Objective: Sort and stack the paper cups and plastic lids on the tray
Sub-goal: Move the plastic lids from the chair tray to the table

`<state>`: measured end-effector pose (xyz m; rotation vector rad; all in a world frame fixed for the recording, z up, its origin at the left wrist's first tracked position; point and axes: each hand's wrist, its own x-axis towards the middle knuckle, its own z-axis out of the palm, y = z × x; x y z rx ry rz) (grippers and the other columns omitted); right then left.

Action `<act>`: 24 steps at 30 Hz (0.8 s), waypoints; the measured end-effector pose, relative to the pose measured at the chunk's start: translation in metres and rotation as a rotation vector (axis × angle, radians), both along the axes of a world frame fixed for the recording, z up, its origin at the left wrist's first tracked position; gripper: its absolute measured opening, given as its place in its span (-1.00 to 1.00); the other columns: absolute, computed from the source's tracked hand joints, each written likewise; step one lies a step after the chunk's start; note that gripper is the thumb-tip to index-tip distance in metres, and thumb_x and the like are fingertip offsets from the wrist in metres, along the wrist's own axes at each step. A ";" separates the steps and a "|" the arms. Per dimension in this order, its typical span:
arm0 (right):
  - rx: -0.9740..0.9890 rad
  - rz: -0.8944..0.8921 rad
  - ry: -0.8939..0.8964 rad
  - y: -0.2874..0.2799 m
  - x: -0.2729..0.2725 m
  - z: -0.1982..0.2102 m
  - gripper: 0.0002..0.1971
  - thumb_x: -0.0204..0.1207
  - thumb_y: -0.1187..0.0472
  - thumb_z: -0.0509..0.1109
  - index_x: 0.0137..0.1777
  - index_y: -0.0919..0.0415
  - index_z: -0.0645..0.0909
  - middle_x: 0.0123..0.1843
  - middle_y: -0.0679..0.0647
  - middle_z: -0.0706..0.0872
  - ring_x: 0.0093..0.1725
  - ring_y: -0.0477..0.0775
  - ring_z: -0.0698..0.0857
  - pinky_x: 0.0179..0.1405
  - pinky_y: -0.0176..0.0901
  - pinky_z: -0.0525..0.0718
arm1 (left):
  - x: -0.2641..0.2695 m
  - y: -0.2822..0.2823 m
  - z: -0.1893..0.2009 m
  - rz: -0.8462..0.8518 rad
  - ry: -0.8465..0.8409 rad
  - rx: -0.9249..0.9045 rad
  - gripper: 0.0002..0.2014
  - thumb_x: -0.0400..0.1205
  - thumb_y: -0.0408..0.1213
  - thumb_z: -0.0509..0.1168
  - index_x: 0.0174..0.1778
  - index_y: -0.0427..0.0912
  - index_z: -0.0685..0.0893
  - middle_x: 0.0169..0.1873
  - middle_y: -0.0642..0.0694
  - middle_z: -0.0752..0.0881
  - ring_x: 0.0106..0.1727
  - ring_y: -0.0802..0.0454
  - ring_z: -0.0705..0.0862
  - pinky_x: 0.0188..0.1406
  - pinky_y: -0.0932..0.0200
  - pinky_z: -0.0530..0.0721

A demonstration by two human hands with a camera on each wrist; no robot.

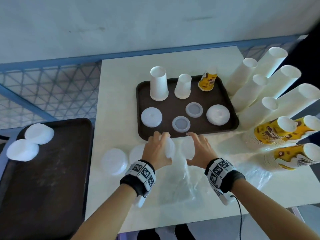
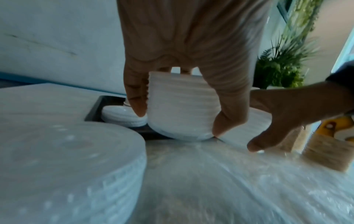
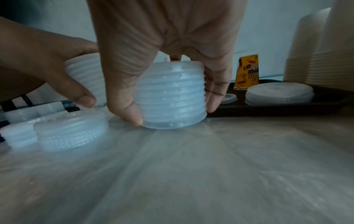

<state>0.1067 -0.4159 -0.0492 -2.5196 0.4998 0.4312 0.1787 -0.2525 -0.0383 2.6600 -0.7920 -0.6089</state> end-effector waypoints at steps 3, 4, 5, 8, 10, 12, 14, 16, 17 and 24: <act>-0.001 0.011 0.034 -0.007 -0.004 -0.009 -0.05 0.16 0.11 0.60 0.53 0.02 0.16 0.31 0.21 0.38 0.31 0.25 0.43 0.27 0.05 0.54 | -0.006 -0.014 -0.014 -0.063 -0.036 0.124 -0.21 0.23 -0.18 0.53 0.35 -0.08 0.32 0.17 -0.17 0.43 0.08 -0.19 0.50 0.04 -0.03 0.61; -0.003 0.019 0.045 -0.007 -0.004 -0.012 -0.05 0.17 0.11 0.60 0.53 0.02 0.16 0.31 0.21 0.38 0.30 0.25 0.43 0.27 0.05 0.54 | -0.007 -0.016 -0.018 -0.077 -0.039 0.154 -0.20 0.24 -0.17 0.53 0.37 -0.09 0.31 0.19 -0.17 0.43 0.10 -0.19 0.51 0.06 -0.03 0.61; -0.001 0.026 0.057 -0.008 -0.004 -0.015 -0.05 0.17 0.11 0.60 0.54 0.02 0.15 0.31 0.21 0.37 0.30 0.24 0.43 0.27 0.05 0.54 | -0.008 -0.019 -0.022 -0.087 -0.035 0.179 -0.19 0.25 -0.17 0.53 0.38 -0.10 0.29 0.20 -0.18 0.42 0.12 -0.20 0.51 0.08 -0.03 0.60; 0.010 0.037 0.073 -0.006 -0.004 -0.021 -0.05 0.18 0.11 0.60 0.53 0.03 0.16 0.32 0.21 0.37 0.30 0.25 0.43 0.28 0.07 0.54 | -0.009 -0.023 -0.031 -0.106 -0.021 0.223 -0.18 0.26 -0.16 0.53 0.39 -0.12 0.28 0.23 -0.20 0.41 0.17 -0.21 0.49 0.15 -0.05 0.58; 0.005 0.048 0.073 -0.005 -0.002 -0.024 -0.06 0.19 0.10 0.60 0.54 0.03 0.16 0.32 0.22 0.37 0.31 0.26 0.43 0.28 0.07 0.55 | -0.009 -0.025 -0.035 -0.112 -0.020 0.243 -0.18 0.25 -0.14 0.54 0.39 -0.12 0.28 0.24 -0.21 0.41 0.18 -0.22 0.48 0.18 -0.06 0.57; -0.012 0.060 0.078 -0.003 0.000 -0.027 -0.06 0.19 0.09 0.60 0.54 0.03 0.16 0.32 0.22 0.37 0.29 0.26 0.44 0.26 0.05 0.55 | -0.009 -0.025 -0.039 -0.126 -0.027 0.265 -0.17 0.25 -0.12 0.53 0.39 -0.13 0.28 0.25 -0.21 0.42 0.16 -0.21 0.49 0.20 -0.06 0.56; -0.029 0.071 0.089 -0.004 0.002 -0.029 -0.06 0.20 0.08 0.60 0.54 0.03 0.15 0.31 0.22 0.37 0.28 0.25 0.44 0.25 0.05 0.56 | -0.008 -0.026 -0.041 -0.128 -0.024 0.279 -0.18 0.26 -0.10 0.54 0.38 -0.14 0.29 0.24 -0.21 0.42 0.16 -0.21 0.49 0.19 -0.04 0.56; -0.051 0.078 0.101 -0.004 0.002 -0.031 -0.06 0.20 0.08 0.60 0.54 0.03 0.16 0.31 0.21 0.37 0.27 0.25 0.44 0.23 0.04 0.57 | -0.007 -0.027 -0.041 -0.128 -0.026 0.292 -0.19 0.27 -0.07 0.54 0.37 -0.13 0.30 0.23 -0.21 0.41 0.16 -0.20 0.49 0.17 -0.02 0.56; -0.062 0.079 0.106 -0.004 0.002 -0.031 -0.07 0.20 0.08 0.60 0.53 0.03 0.16 0.30 0.21 0.38 0.27 0.24 0.44 0.23 0.03 0.57 | -0.006 -0.027 -0.041 -0.129 -0.032 0.299 -0.20 0.27 -0.06 0.54 0.36 -0.13 0.30 0.23 -0.20 0.41 0.16 -0.19 0.50 0.15 -0.02 0.56; -0.129 0.095 0.117 0.000 0.001 -0.030 -0.03 0.20 -0.02 0.60 0.56 0.01 0.12 0.39 0.17 0.35 0.32 0.21 0.42 0.28 0.04 0.53 | -0.009 -0.026 -0.041 -0.131 -0.063 0.301 -0.17 0.27 -0.03 0.54 0.39 -0.10 0.26 0.26 -0.17 0.40 0.19 -0.18 0.48 0.20 -0.06 0.53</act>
